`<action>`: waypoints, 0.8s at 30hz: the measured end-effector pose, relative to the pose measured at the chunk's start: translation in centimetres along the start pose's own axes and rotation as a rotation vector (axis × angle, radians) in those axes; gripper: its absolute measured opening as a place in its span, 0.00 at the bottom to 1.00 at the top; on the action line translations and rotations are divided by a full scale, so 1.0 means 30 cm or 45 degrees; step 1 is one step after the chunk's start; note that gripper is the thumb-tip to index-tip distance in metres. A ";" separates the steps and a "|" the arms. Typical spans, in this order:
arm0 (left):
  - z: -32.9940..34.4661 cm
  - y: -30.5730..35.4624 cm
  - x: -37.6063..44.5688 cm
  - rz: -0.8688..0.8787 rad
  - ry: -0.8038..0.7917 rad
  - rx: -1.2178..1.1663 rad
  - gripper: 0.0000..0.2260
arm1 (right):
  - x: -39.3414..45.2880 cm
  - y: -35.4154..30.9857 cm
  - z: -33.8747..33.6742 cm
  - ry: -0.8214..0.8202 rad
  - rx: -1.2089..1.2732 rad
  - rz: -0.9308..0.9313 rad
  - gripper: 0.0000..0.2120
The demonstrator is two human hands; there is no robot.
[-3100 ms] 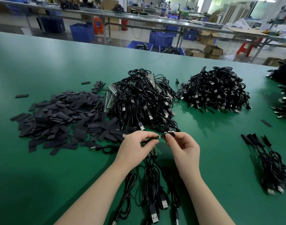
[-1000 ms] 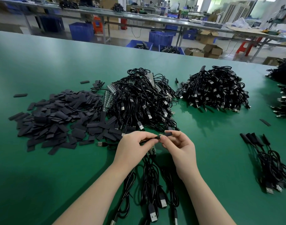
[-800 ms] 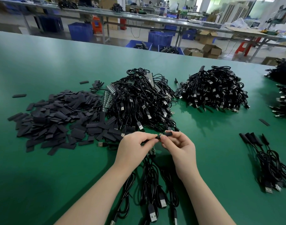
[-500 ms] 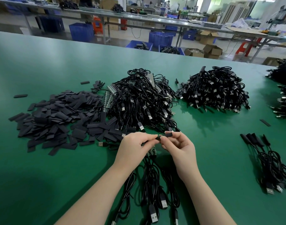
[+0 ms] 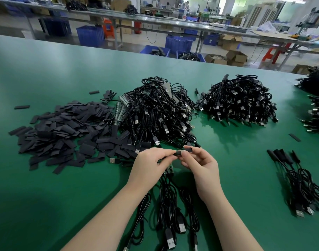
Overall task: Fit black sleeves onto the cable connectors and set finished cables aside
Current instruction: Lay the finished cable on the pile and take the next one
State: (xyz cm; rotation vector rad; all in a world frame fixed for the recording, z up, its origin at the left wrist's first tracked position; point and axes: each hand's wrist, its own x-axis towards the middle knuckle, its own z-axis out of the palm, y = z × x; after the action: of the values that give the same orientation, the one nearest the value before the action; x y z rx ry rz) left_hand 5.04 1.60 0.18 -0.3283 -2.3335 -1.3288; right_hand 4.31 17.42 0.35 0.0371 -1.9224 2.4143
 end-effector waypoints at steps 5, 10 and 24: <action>0.004 -0.003 0.000 0.005 0.026 -0.030 0.10 | 0.001 -0.001 0.000 -0.020 -0.009 -0.014 0.09; 0.003 -0.007 -0.001 -0.020 -0.001 -0.029 0.09 | -0.002 0.003 -0.001 -0.021 -0.032 -0.016 0.10; 0.003 -0.004 -0.001 0.022 -0.004 0.031 0.09 | -0.001 0.007 0.003 0.020 -0.022 0.000 0.06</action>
State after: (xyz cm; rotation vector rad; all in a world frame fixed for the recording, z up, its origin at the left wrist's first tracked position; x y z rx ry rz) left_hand 5.01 1.61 0.02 -0.3428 -2.3421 -1.2919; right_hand 4.32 17.28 0.18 0.0171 -1.9362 2.3908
